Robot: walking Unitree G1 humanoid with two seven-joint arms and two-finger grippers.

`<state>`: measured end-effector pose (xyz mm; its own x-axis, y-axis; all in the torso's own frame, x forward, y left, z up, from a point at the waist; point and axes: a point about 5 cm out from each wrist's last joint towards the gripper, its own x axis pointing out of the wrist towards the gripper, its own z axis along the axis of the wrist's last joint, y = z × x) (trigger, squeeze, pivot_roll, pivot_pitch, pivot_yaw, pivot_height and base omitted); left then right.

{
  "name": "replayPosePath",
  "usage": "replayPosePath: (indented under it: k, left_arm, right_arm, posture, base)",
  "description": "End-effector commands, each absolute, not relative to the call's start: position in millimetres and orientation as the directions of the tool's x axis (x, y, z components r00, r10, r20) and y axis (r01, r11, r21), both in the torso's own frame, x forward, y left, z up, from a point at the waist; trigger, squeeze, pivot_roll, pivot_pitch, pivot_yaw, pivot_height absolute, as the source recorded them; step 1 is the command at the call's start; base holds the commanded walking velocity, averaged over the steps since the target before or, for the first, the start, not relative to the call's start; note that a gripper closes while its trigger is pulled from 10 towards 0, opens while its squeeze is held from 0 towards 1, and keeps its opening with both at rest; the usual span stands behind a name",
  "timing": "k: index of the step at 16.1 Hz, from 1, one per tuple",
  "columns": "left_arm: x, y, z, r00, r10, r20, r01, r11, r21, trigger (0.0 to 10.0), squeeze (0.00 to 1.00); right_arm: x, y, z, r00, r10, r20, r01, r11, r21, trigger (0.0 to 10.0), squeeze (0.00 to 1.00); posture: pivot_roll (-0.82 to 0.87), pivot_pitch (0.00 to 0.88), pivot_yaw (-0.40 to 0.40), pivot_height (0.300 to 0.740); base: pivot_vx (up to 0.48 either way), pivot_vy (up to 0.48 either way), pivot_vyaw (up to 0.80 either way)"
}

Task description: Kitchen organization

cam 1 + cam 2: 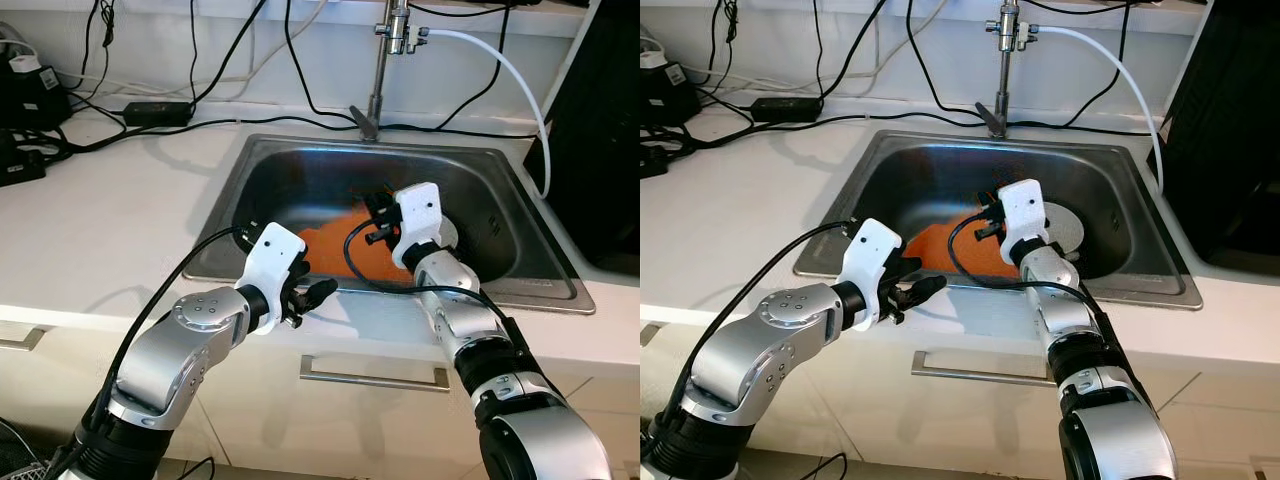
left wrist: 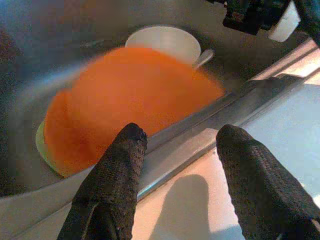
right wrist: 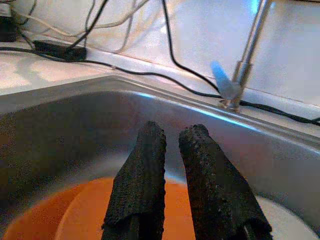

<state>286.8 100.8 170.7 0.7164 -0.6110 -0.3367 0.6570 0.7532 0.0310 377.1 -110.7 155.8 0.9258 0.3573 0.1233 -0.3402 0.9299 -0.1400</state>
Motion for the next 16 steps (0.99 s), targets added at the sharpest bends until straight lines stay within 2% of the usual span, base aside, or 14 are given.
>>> replayPosePath:
  k: [1,4,6,7,8,13,14,16]
  left_arm:
    - [285.4,99.7,169.6,0.709,-0.618,-0.339,0.668,0.743,0.042,10.0,0.0]
    - [288.5,101.2,170.4,0.738,-0.598,-0.313,0.642,0.765,0.053,10.0,0.0]
    - [307.7,113.2,185.2,0.883,-0.444,-0.152,0.458,0.886,0.071,10.0,0.0]
    - [307.7,113.2,185.2,0.883,-0.444,-0.152,0.458,0.886,0.071,10.0,0.0]
    - [316.5,123.2,198.9,0.941,-0.338,-0.026,0.339,0.934,0.115,10.0,0.0]
    - [323.9,141.9,204.3,0.98,-0.144,0.14,0.13,0.986,0.106,10.0,0.0]
    - [325.0,148.8,203.7,0.974,-0.064,0.217,0.023,0.982,0.188,10.0,0.0]
    - [326.2,155.9,191.5,0.973,-0.025,0.231,-0.015,0.985,0.171,10.0,0.0]
  right_arm:
    - [380.1,-111.4,163.4,0.926,0.346,0.149,-0.322,0.933,-0.16,10.0,0.0]
    - [379.2,-112.4,166.1,0.926,0.332,0.179,-0.311,0.941,-0.137,10.0,0.0]
    - [378.8,-114.9,177.1,0.92,0.301,0.251,-0.284,0.953,-0.102,10.0,0.0]
    - [378.8,-114.9,177.1,0.92,0.301,0.251,-0.284,0.953,-0.102,10.0,0.0]
    - [377.7,-118.7,186.5,0.912,0.269,0.308,-0.26,0.963,-0.07,10.0,0.0]
    - [372.1,-137.4,197.5,0.902,0.181,0.392,-0.192,0.981,-0.012,10.0,0.0]
    - [366.0,-140.3,185.4,0.909,0.197,0.366,-0.207,0.978,-0.013,10.0,0.0]
    - [360.1,-143.1,174.8,0.918,0.19,0.347,-0.2,0.98,-0.007,10.0,0.0]
  posture:
    - [0.14,0.0,0.018,0.74]
    - [0.14,0.0,0.02,0.74]
    - [0.13,0.0,0.02,0.74]
    - [0.13,0.0,0.02,0.74]
    - [0.12,0.0,0.017,0.74]
    - [0.11,0.001,0.006,0.74]
    - [0.1,0.006,0.0,0.74]
    - [0.1,0.008,-0.001,0.74]
  base:
    - [0.0,0.0,0.0]
    - [0.0,0.0,0.0]
    - [0.0,0.0,0.0]
    - [0.0,0.0,0.0]
    - [0.0,0.0,0.0]
    - [0.0,0.0,0.0]
    - [0.0,0.0,0.0]
    - [0.0,0.0,0.0]
